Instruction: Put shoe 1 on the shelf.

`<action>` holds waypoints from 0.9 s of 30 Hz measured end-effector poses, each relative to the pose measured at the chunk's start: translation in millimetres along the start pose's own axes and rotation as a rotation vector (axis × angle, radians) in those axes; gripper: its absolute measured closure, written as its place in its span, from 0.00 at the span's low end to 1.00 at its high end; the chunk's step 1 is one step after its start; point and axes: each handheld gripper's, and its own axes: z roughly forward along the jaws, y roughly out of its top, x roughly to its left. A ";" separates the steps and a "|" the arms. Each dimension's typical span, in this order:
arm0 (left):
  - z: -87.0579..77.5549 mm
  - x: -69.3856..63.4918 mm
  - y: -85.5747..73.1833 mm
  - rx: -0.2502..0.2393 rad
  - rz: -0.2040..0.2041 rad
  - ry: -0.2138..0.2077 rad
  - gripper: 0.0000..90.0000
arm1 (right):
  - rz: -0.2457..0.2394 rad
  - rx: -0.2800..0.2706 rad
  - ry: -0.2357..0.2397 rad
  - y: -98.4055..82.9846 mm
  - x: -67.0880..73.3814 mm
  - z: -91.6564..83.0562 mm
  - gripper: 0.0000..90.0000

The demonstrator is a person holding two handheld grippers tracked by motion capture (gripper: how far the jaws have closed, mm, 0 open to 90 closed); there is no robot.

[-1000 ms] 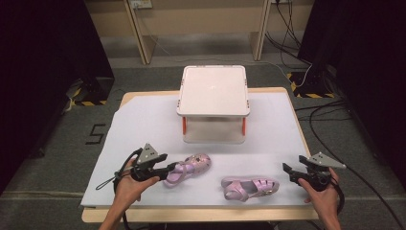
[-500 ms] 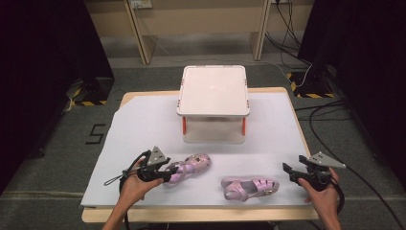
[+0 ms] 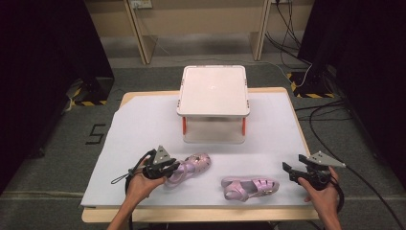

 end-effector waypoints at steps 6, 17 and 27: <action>-4.9 0.3 0.6 -0.016 -0.016 0.032 0.85 | 0.000 0.000 -0.006 0.0 0.0 -0.5 0.29; -10.6 3.8 -0.1 -0.036 -0.044 0.049 0.87 | -0.001 -0.001 0.000 0.2 -0.1 0.3 0.29; -20.3 2.2 5.7 -0.075 -0.050 0.050 0.87 | -0.003 0.002 -0.004 0.0 0.2 0.9 0.29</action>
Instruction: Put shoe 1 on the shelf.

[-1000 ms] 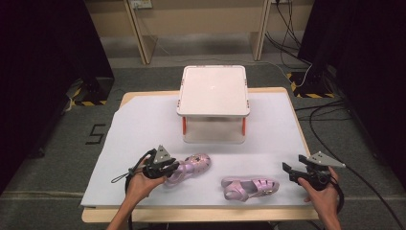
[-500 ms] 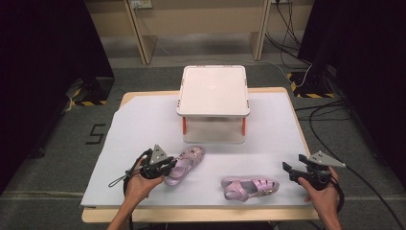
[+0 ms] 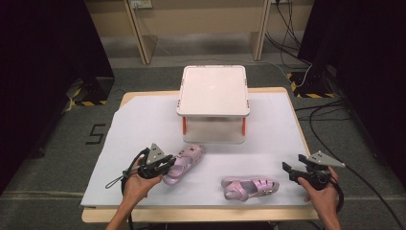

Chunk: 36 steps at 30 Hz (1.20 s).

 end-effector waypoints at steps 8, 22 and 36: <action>-7.2 -1.9 6.5 -0.024 0.005 -0.007 0.87 | 0.002 -0.002 -0.001 -0.2 -0.3 -0.1 0.29; -35.3 1.7 32.2 -0.120 0.008 -0.002 0.87 | 0.019 0.000 -0.008 -1.7 -1.8 -0.2 0.29; -66.3 8.2 75.5 -0.159 0.068 -0.014 0.87 | 0.017 0.003 -0.003 -2.5 -2.5 0.7 0.29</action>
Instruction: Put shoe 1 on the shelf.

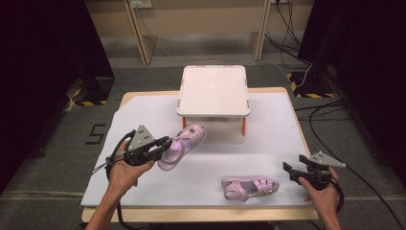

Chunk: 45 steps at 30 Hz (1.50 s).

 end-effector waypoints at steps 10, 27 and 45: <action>0.9 10.1 35.7 -0.004 -0.001 0.018 0.87 | 0.001 -0.002 -0.002 -0.2 -0.1 0.0 0.29; 30.4 23.8 78.1 -0.007 -0.002 0.073 0.87 | 0.003 -0.006 -0.002 0.0 -0.3 -0.7 0.29; 77.0 46.7 101.1 -0.022 -0.078 0.161 0.87 | 0.007 -0.012 -0.001 0.4 -0.9 -1.0 0.29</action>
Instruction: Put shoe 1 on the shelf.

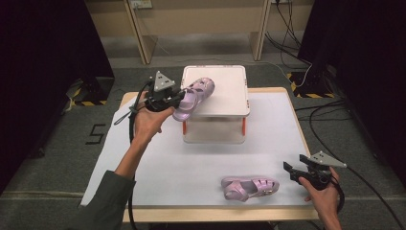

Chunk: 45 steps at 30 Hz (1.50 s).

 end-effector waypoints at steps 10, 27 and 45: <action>30.7 4.1 8.3 0.028 -0.048 0.055 0.87 | -0.003 -0.004 0.002 0.5 -0.3 0.0 0.29; 69.0 4.1 16.5 0.032 -0.164 0.122 0.86 | -0.006 -0.006 0.009 0.8 -0.4 0.5 0.29; 75.0 -0.5 12.1 0.054 -0.167 0.160 0.59 | -0.005 -0.006 0.006 0.7 -0.3 0.3 0.29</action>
